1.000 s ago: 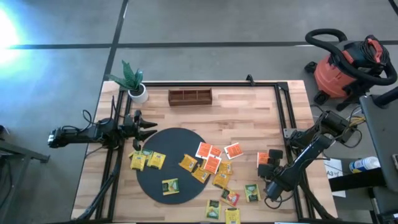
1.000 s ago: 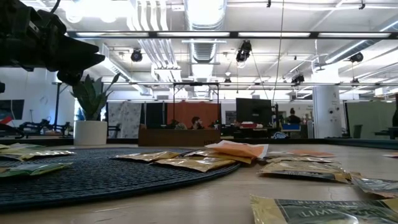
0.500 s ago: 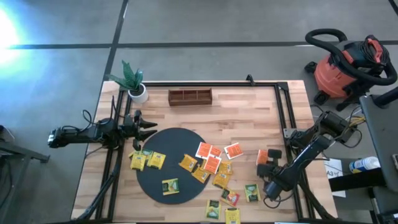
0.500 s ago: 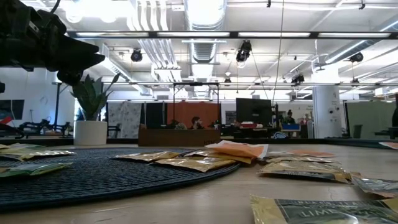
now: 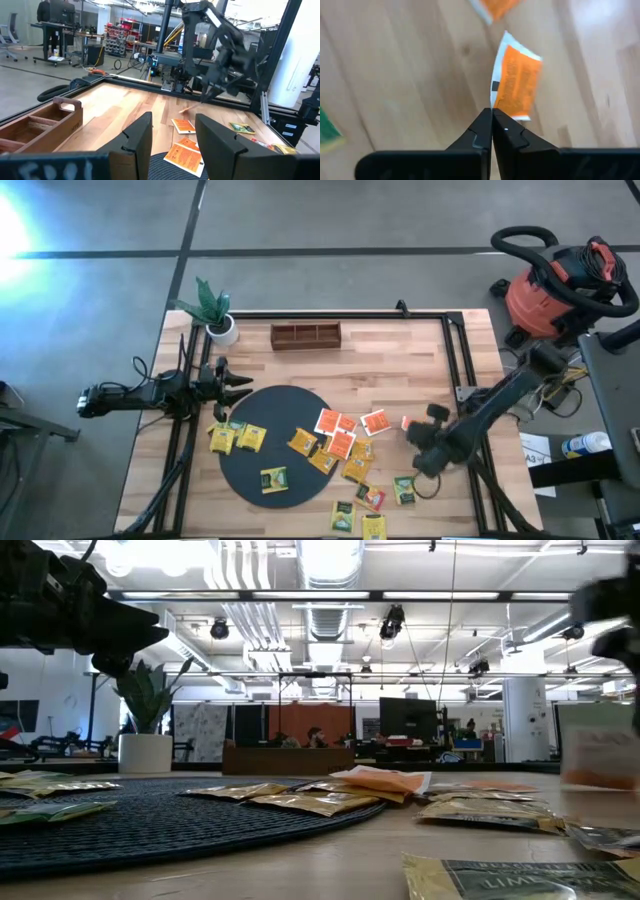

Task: Pick & Place Tea
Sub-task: Put the white tea bag into the right section of the wooden organizer

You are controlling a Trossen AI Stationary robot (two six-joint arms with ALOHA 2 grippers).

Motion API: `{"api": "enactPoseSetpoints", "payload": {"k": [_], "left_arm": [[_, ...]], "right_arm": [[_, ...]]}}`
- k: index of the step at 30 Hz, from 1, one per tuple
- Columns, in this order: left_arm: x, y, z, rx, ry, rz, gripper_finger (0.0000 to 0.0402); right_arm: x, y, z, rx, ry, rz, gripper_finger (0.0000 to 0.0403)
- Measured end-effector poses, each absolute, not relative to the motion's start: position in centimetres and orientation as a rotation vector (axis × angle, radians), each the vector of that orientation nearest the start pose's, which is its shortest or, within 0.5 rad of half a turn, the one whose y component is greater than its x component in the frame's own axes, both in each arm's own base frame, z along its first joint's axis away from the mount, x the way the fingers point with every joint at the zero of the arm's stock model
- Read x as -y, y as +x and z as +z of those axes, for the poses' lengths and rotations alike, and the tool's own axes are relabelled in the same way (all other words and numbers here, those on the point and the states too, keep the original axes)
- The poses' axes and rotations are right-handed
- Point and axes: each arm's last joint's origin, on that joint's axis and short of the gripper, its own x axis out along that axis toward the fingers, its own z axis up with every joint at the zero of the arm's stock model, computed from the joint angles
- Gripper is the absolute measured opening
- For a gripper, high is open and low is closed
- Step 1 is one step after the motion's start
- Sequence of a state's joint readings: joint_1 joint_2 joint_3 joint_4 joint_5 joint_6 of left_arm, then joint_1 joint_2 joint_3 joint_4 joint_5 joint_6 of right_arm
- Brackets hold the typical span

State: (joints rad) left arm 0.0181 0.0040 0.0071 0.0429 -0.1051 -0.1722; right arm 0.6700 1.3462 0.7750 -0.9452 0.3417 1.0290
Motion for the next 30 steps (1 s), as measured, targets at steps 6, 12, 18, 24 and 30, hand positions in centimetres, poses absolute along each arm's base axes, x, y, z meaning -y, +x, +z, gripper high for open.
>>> {"api": "enactPoseSetpoints", "payload": {"k": [6,12,18,24,30], "left_arm": [[-0.5,9.7,17.0,0.057,-0.174,0.119,0.0145],[-0.5,9.7,17.0,0.056,-0.174,0.119,0.0145],[-0.5,9.7,16.9,0.053,-0.174,0.119,0.0145],[-0.5,9.7,16.9,0.051,-0.174,0.119,0.0145],[-0.5,9.7,16.9,0.050,-0.174,0.119,0.0145]], "right_arm": [[-5.8,19.7,22.2,-1.060,0.354,-0.293,0.0008],[1.5,22.0,24.3,-0.911,0.427,-0.267,0.0008],[7.7,24.6,26.3,-0.882,0.355,-0.245,0.0008],[9.8,26.6,26.2,-1.037,0.422,-0.169,0.0008],[7.4,26.8,23.0,-1.233,0.460,-0.077,0.0008]]}}
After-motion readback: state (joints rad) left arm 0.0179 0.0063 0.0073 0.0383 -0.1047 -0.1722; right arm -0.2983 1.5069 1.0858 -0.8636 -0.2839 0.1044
